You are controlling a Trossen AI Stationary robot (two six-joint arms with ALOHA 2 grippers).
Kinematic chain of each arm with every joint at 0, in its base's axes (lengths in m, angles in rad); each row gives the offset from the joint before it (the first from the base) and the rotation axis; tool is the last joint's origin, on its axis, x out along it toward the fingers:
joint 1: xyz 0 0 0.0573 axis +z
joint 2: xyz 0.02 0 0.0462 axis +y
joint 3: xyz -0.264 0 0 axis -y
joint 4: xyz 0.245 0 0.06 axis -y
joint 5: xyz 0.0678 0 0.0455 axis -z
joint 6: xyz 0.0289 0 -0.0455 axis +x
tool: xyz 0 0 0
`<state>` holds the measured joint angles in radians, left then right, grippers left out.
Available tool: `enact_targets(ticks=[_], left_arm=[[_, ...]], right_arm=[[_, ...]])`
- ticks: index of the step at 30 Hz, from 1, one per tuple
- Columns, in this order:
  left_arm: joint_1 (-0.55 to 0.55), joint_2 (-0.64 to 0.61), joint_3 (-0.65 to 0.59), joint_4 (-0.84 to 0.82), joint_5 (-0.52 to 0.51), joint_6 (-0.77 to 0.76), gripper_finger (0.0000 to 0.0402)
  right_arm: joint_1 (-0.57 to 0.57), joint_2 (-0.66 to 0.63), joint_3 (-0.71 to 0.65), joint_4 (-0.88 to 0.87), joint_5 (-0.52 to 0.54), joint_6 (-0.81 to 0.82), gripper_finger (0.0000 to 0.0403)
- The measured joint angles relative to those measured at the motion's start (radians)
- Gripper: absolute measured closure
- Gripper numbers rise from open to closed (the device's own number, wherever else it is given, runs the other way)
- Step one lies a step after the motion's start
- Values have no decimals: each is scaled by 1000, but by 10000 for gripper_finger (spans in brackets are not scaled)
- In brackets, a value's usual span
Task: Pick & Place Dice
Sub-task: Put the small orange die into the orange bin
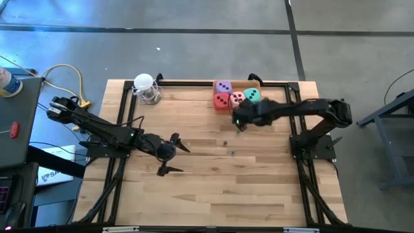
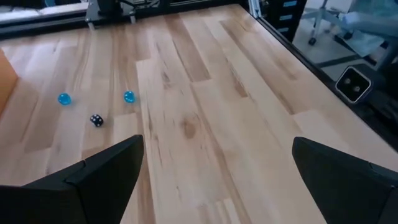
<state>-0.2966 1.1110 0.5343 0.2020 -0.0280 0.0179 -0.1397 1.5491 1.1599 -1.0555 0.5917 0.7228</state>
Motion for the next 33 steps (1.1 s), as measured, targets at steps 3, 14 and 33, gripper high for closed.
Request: enact_targets(ticks=[3, 14, 33], left_arm=[[0, 0, 0, 0, 0, 11, 2], [11, 0, 0, -23, 0, 59, 2], [28, 0, 0, -22, 1, 4, 2]], right_arm=[[-85, 12, 0, 27, -52, -65, 365], [-262, 12, -24, 130, -184, -151, 350], [-285, 13, -116, 252, -179, -198, 261]])
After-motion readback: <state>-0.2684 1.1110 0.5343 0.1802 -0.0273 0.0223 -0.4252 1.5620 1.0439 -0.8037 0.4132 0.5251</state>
